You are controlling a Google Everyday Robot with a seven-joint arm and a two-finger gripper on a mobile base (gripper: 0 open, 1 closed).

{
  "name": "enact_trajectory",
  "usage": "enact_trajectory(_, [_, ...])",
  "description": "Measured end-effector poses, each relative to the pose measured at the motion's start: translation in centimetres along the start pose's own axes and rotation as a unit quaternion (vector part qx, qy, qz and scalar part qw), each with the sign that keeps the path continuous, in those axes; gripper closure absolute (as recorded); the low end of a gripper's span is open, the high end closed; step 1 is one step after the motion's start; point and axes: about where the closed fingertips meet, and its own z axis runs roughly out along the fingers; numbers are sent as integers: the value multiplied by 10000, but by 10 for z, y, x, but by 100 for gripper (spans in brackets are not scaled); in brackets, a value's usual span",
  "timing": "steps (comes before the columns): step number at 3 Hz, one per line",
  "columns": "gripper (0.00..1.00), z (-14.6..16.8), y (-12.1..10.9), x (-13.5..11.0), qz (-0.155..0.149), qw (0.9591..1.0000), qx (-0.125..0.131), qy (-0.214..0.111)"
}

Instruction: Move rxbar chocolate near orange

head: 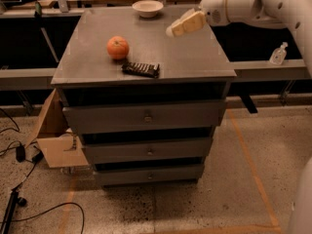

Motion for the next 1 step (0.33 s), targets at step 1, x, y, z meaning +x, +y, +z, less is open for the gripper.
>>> enact_trajectory(1, [0, -16, -19, -28, -132, 9994, 227, -217])
